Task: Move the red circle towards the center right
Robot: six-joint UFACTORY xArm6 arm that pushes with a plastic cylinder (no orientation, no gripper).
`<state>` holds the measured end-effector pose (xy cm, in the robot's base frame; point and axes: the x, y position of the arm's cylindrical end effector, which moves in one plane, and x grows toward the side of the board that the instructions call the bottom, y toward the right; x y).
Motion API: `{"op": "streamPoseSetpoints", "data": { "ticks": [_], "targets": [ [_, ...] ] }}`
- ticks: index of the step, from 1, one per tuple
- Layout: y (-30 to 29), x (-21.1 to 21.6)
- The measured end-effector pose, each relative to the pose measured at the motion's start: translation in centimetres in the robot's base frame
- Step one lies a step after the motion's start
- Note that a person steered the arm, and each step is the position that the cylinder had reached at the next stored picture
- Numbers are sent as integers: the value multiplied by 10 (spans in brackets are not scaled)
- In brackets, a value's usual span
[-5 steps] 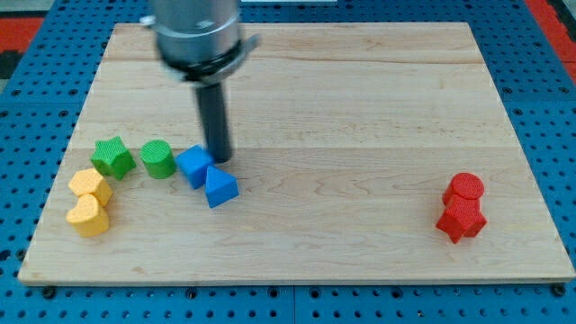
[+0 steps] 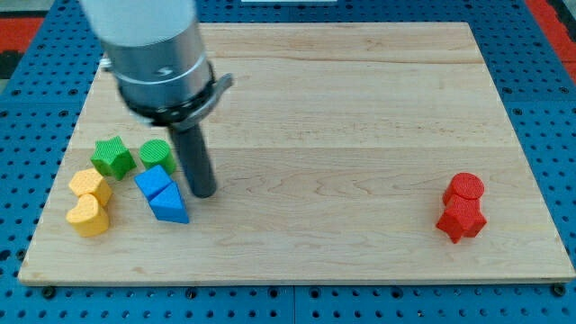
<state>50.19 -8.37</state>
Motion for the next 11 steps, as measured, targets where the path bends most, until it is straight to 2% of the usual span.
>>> {"op": "streamPoseSetpoints", "data": {
  "ticks": [1, 2, 3, 4, 5, 6, 7, 8, 9, 10, 11],
  "targets": [
    [91, -32],
    [122, -46],
    [127, -57],
    [211, -80],
    [344, -59],
    [353, 17],
    [245, 37],
    [169, -7],
    [268, -9],
    [268, -4],
    [352, -1]
  ]
}}
